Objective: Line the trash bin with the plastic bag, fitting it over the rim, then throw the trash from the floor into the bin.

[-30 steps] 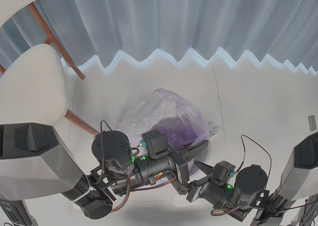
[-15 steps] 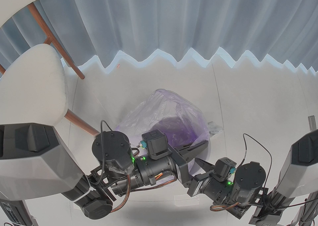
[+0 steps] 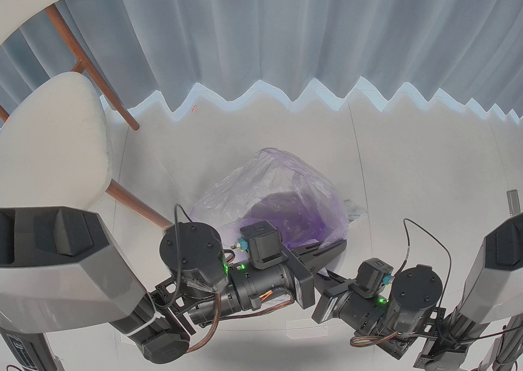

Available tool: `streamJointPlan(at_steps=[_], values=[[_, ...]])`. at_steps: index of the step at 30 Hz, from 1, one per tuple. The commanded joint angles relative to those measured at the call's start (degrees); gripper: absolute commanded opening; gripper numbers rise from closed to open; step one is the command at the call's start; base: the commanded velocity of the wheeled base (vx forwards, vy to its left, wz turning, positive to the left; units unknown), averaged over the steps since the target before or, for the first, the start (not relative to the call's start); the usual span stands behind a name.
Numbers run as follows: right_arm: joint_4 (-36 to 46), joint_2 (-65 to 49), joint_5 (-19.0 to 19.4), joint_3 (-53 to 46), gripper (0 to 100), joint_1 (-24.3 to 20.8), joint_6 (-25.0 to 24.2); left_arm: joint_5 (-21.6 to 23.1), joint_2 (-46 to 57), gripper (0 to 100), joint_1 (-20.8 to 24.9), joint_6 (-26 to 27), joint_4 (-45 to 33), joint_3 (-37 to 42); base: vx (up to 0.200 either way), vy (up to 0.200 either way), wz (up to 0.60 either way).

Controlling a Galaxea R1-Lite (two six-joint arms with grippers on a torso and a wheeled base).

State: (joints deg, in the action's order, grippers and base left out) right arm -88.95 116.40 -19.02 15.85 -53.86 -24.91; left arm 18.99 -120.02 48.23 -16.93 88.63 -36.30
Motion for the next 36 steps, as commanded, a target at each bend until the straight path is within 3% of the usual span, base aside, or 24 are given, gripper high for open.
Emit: streamJointPlan(at_steps=[1, 14, 20, 23, 27, 30, 36], values=[[-1.0, -1.8, 0.0, 0.0, 0, 0.0, -0.1, 0.0, -0.2, 100, 0.4, -0.4, 0.1, 0.3, 0.0, 0.0, 0.0], [-1.0, -7.0, 5.8, -5.7, 0, -0.1, -2.0, -1.2, 9.5, 100, -1.5, -2.1, 0.0, 1.9, 0.0, 0.0, 0.0], [-1.0, -15.0, 21.6, -14.4, 0, -0.5, -0.9, -1.8, 14.5, 100, -4.9, -2.7, -1.1, 2.6, 0.0, 0.0, 0.0], [-1.0, -16.3, 25.4, -15.8, 0, 0.4, -1.2, -1.7, 15.3, 100, -8.7, -2.7, -2.3, 0.9, 0.0, 0.0, 0.0], [-1.0, -15.5, 26.8, -15.8, 0, 2.2, -2.4, -1.8, 15.2, 100, -14.1, -2.8, -3.5, -2.0, 0.0, 0.0, 0.0], [-1.0, -12.2, 26.8, -15.8, 0, 4.6, -3.5, -1.9, 15.4, 100, -18.4, -2.8, -9.5, -3.6, 0.0, 0.0, 0.0], [-1.0, -9.2, 27.3, -15.8, 0, 9.6, -3.1, -2.0, 18.4, 100, -22.2, -2.7, -18.6, -4.0, 0.0, 0.0, 0.0]])
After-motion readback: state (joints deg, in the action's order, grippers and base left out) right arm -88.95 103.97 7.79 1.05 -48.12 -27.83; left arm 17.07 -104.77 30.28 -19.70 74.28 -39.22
